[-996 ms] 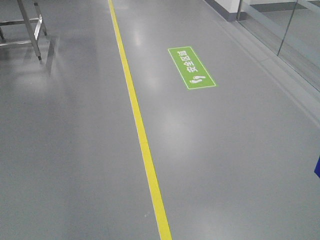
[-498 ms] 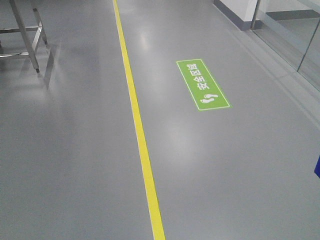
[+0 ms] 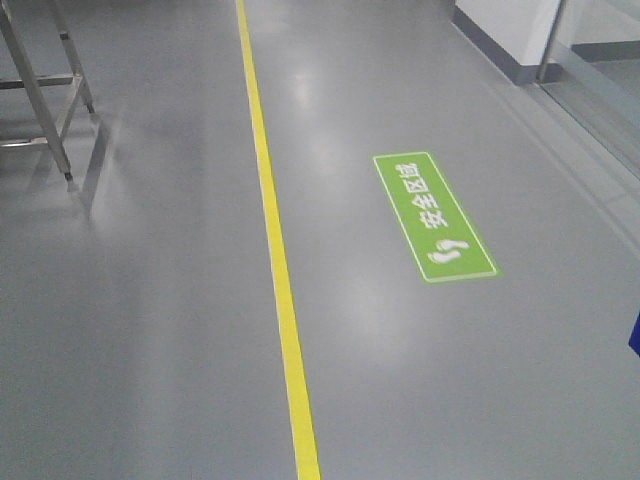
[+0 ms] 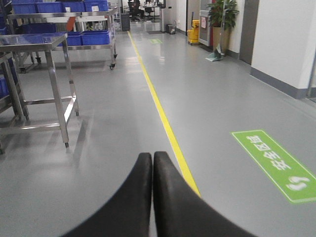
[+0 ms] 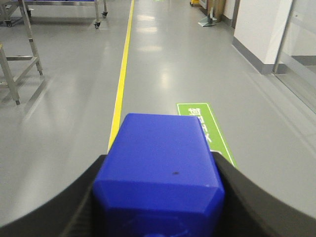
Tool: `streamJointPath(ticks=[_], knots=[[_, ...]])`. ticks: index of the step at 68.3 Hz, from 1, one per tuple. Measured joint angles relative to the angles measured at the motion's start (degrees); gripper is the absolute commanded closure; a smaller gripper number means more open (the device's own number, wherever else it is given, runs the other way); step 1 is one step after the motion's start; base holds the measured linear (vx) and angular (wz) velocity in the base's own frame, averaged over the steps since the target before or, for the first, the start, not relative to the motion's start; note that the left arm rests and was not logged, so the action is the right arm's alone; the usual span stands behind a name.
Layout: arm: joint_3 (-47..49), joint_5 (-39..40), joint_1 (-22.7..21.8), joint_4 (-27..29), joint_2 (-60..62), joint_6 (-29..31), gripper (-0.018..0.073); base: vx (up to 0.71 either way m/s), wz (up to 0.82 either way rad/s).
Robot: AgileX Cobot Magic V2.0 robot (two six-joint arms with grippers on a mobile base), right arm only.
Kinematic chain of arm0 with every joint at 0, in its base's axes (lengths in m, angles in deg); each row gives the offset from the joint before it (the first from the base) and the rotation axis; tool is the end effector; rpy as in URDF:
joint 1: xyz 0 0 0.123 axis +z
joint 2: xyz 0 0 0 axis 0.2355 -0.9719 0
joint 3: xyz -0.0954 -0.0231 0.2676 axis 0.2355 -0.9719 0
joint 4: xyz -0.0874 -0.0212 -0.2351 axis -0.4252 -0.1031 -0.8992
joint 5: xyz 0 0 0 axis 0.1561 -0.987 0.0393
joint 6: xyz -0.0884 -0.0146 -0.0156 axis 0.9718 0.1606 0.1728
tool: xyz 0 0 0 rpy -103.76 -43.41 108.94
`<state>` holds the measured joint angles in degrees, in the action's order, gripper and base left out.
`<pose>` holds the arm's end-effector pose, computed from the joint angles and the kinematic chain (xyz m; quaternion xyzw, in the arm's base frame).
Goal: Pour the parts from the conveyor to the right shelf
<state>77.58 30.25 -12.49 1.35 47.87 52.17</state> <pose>0.0673 0.0055 0.2703 -0.0408 0.7884 0.0094 0.6137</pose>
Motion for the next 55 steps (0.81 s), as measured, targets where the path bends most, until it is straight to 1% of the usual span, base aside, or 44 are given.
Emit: streamJointPath(ticks=[34,55], knots=[[0.0,0.0,0.0,0.0,0.0,0.0,0.0565,0.72,0.20],[0.0,0.0,0.0,0.0,0.0,0.0,0.0565,0.75,0.10]])
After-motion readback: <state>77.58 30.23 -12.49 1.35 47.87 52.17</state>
